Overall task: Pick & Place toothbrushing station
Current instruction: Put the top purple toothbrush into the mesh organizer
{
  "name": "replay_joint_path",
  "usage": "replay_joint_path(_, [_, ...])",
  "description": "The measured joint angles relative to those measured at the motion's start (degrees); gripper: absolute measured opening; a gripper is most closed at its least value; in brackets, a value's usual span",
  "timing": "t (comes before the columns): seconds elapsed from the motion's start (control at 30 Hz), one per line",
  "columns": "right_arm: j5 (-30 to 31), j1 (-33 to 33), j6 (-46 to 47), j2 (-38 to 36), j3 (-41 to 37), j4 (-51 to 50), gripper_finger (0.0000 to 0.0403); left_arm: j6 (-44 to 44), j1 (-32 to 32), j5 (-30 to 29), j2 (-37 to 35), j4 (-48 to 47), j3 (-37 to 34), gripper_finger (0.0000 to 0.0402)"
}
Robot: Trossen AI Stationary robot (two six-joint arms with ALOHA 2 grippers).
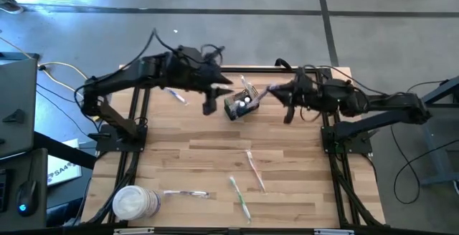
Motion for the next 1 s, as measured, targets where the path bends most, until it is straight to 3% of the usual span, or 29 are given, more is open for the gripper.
replay_joint_path(0.2, [6.31, -7.28, 4.95, -1.31, 0.06, -8.46, 0.0009, 0.02, 1.31, -2.47, -3.26, -2.70, 0.00, 0.0123])
replay_joint_path(0.5, [-0.11, -19.67, 5.20, 6.70, 0.04, -8.84, 0.0009, -1.55, 4.25, -3.27, -4.50, -9.76, -0.09, 0.0123])
replay_joint_path(0.7, [-4.27, -21.98, 5.19, 12.72, 0.04, -6.80, 0.0009, -2.00, 6.35, -3.26, -4.41, -11.91, -0.09, 0.0123])
replay_joint_path(1.0, [-2.90, -22.91, 2.68, 16.25, 0.04, -4.90, 0.0009, -2.02, 7.02, -3.08, -4.41, -12.16, -0.09, 0.0123])
